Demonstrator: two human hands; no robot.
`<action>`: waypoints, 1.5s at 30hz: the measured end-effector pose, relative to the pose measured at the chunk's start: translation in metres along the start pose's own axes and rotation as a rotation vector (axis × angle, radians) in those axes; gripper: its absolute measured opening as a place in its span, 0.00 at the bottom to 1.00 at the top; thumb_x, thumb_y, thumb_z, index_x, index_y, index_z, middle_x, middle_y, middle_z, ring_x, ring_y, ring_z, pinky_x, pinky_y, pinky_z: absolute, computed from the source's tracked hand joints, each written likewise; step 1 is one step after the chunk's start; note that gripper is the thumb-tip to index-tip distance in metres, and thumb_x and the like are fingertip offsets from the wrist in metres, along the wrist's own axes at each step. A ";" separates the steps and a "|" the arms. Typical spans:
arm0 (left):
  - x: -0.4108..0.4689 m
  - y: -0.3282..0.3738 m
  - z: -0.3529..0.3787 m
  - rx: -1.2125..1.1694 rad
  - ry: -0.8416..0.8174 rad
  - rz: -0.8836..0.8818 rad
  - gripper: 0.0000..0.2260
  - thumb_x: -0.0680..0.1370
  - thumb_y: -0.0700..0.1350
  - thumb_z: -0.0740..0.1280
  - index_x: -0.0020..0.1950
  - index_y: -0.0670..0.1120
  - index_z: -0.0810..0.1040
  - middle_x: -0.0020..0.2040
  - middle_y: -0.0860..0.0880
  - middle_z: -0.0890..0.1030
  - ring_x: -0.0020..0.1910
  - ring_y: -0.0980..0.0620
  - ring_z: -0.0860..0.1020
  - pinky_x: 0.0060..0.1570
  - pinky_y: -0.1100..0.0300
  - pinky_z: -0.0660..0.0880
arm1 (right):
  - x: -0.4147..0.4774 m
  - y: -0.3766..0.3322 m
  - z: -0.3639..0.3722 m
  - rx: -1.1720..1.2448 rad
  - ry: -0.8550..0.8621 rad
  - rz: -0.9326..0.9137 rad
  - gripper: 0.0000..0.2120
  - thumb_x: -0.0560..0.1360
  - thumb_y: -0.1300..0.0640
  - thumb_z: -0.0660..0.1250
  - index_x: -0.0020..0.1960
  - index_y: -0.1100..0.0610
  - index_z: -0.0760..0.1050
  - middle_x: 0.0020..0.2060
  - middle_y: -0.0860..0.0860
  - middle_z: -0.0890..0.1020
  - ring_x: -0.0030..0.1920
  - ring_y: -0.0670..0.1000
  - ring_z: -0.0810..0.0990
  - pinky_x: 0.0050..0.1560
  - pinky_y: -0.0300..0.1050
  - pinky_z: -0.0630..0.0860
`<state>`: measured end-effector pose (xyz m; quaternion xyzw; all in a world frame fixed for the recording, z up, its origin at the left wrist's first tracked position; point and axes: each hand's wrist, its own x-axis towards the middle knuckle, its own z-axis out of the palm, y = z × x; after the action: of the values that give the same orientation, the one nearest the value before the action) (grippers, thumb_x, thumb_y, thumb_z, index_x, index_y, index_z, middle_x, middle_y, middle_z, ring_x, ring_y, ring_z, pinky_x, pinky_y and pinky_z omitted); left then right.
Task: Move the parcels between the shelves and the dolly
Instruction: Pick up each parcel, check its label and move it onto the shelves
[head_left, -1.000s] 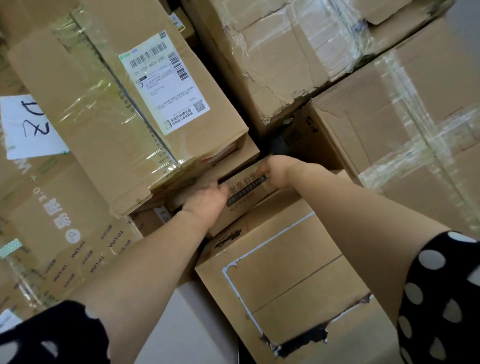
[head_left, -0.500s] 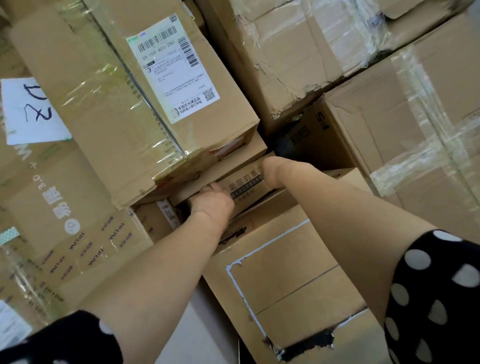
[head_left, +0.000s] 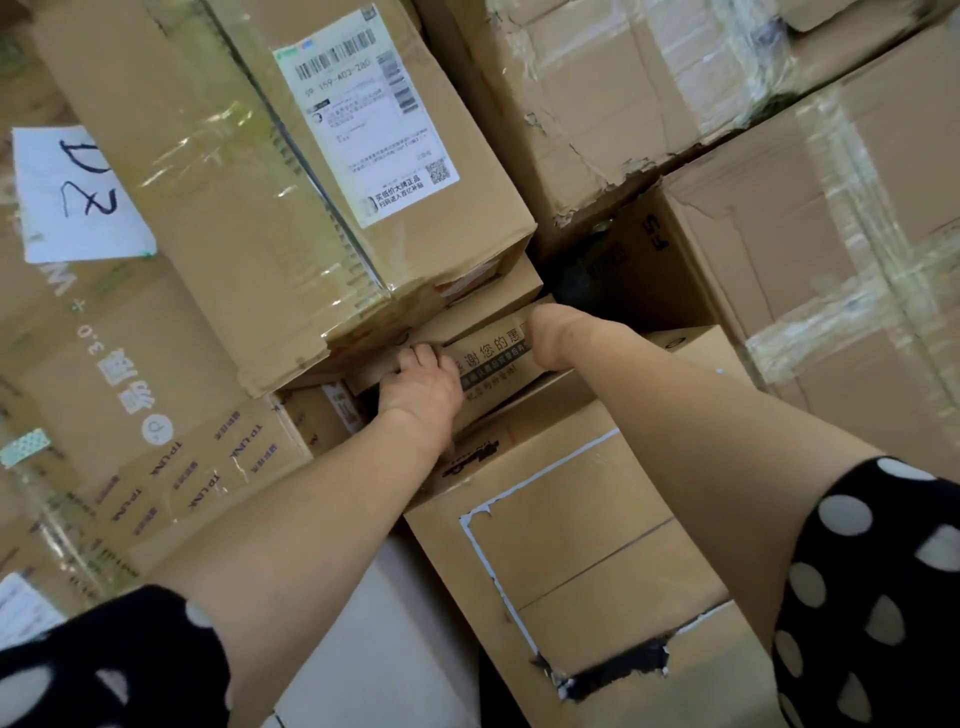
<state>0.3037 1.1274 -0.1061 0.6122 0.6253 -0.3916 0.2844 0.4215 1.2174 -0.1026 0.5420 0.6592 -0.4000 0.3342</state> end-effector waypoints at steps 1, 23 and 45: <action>-0.002 -0.002 -0.004 0.010 -0.001 0.003 0.50 0.65 0.55 0.78 0.73 0.36 0.52 0.68 0.36 0.61 0.67 0.40 0.64 0.58 0.50 0.73 | -0.003 0.001 -0.002 -0.005 0.004 0.005 0.13 0.77 0.66 0.62 0.61 0.63 0.72 0.54 0.58 0.76 0.59 0.57 0.76 0.57 0.48 0.73; -0.051 -0.025 -0.035 -0.257 0.067 -0.078 0.50 0.60 0.58 0.79 0.70 0.39 0.56 0.67 0.41 0.59 0.67 0.42 0.60 0.65 0.54 0.66 | -0.048 -0.027 0.001 -0.674 0.291 -0.477 0.43 0.70 0.57 0.71 0.77 0.57 0.50 0.73 0.55 0.60 0.72 0.56 0.59 0.70 0.49 0.58; 0.000 -0.016 0.009 -0.026 -0.090 0.177 0.22 0.76 0.32 0.64 0.70 0.39 0.66 0.69 0.38 0.63 0.67 0.39 0.65 0.61 0.49 0.70 | 0.000 -0.031 0.041 -0.592 -0.051 -0.296 0.24 0.77 0.66 0.62 0.72 0.61 0.63 0.67 0.60 0.68 0.66 0.61 0.70 0.64 0.55 0.71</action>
<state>0.2871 1.1206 -0.1091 0.6430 0.5603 -0.3841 0.3536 0.3915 1.1784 -0.1158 0.3095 0.8099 -0.2486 0.4318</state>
